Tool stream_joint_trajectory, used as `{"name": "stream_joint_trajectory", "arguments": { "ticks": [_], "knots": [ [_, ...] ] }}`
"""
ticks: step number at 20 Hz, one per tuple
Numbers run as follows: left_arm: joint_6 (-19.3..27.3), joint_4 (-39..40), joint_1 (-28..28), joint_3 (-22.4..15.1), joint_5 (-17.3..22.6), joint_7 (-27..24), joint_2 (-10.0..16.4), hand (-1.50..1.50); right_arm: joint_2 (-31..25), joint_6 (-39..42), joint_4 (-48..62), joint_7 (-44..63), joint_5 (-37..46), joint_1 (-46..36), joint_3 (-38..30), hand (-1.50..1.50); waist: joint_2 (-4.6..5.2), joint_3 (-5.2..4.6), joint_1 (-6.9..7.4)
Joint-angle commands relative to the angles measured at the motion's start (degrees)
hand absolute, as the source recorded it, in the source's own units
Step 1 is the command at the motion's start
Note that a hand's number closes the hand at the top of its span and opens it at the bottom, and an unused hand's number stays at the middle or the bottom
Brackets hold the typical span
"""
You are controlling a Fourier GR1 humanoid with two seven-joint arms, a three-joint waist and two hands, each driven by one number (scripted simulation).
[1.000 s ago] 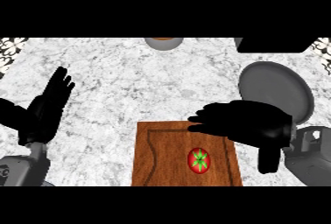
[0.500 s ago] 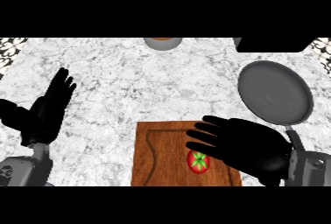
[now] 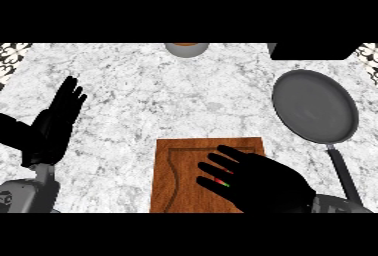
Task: Pick the tomato from the cutting board and place it in the pan
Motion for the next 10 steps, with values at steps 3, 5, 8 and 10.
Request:
{"name": "stream_joint_trajectory", "arguments": {
  "ticks": [3, 5, 8, 10],
  "knots": [
    [0.1, 1.7, -1.2, 1.1, -2.0, -0.3, -2.0, 0.00, 5.0, 2.0, 3.5, 1.3, 6.2, -0.4, 0.8, -1.50, 0.14, -0.33, 0.02],
    [-1.4, -2.1, 2.2, 1.4, -1.3, 0.4, -1.0, 0.00, 8.2, 6.8, 1.7, 5.0, 6.1, -1.0, 0.6, -1.50, 0.06, -0.34, 0.17],
    [-1.8, 4.9, -1.4, 1.7, -2.3, -3.0, -2.8, 0.00, 9.3, -2.1, 10.0, 2.0, 11.8, 0.1, 4.1, -1.50, 0.22, -0.33, 0.08],
    [-0.8, -1.2, 3.0, 1.6, -2.9, -1.2, -2.7, 0.00, 7.4, -5.8, 10.8, -0.5, 13.5, 3.2, 4.3, -1.50, 0.13, -0.31, 0.25]
  ]
}}
